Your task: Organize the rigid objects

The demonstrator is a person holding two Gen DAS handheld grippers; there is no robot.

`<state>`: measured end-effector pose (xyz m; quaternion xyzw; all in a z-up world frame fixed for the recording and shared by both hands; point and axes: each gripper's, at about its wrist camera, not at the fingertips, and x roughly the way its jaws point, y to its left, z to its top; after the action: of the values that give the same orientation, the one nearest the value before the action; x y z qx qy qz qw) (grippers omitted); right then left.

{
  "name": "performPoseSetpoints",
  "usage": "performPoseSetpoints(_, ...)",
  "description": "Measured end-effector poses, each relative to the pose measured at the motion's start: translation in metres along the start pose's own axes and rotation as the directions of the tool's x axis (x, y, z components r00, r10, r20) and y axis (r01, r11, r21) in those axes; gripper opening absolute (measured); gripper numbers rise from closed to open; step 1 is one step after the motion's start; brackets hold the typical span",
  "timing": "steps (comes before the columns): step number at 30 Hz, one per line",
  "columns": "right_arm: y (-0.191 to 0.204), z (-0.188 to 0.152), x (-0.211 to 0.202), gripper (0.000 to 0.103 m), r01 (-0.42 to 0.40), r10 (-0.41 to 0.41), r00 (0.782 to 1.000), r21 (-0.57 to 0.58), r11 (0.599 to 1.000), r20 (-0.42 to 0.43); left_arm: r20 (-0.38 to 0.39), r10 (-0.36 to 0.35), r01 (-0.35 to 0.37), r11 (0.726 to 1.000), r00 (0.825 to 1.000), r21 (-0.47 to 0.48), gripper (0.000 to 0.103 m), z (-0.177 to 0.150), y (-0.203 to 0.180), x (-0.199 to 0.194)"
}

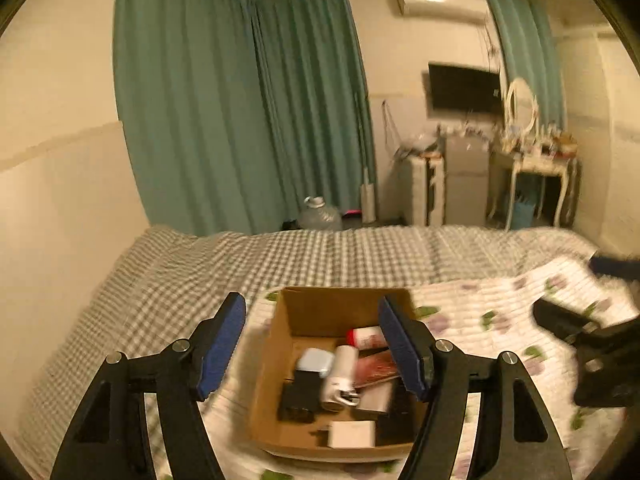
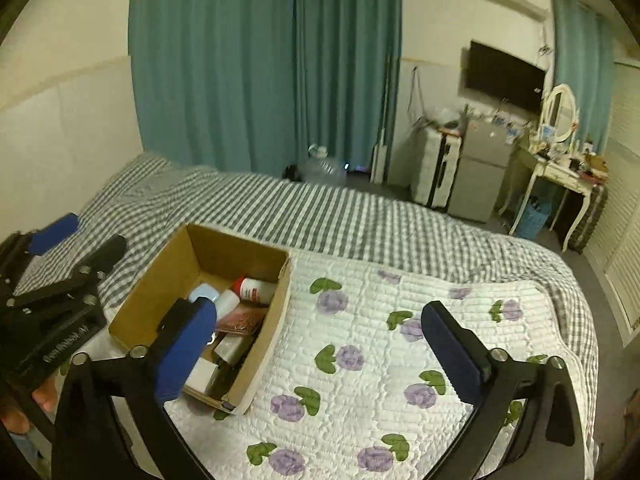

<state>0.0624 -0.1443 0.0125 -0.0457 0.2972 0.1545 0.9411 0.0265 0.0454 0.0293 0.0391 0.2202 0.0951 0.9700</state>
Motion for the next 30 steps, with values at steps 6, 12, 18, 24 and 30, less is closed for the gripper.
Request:
performPoseSetpoints(6, -0.007, -0.026, -0.022, 0.103, 0.029, -0.033, 0.998, 0.065, 0.997, 0.056, 0.055, -0.06, 0.062, 0.997, 0.997, -0.051, 0.072, -0.02, 0.004, -0.03)
performPoseSetpoints(12, -0.013, -0.055, -0.058, 0.103, 0.073, -0.1, 0.976, 0.142, 0.987, 0.194, 0.088, -0.074, 0.081, 0.994, 0.993, -0.077, 0.076, -0.047, 0.004, -0.051)
performPoseSetpoints(18, -0.007, -0.084, -0.064, 0.103, 0.079, -0.11, 0.967, 0.143, 0.987, 0.229, 0.109, -0.072, 0.074, 0.997, 0.991, -0.015, 0.076, -0.062, -0.01, -0.06)
performPoseSetpoints(24, -0.004, -0.088, -0.06, 0.103, 0.097, -0.121, 0.97, 0.122, 0.988, 0.21, 0.098, -0.074, 0.076, 0.997, 0.992, -0.016, 0.076, -0.064, -0.014, -0.06)
performPoseSetpoints(30, -0.008, -0.089, -0.063, 0.103, 0.099, -0.129, 0.967, 0.142, 0.985, 0.219, 0.087, -0.073, 0.074, 0.997, 0.994, -0.014, 0.076, -0.068, -0.013, -0.059)
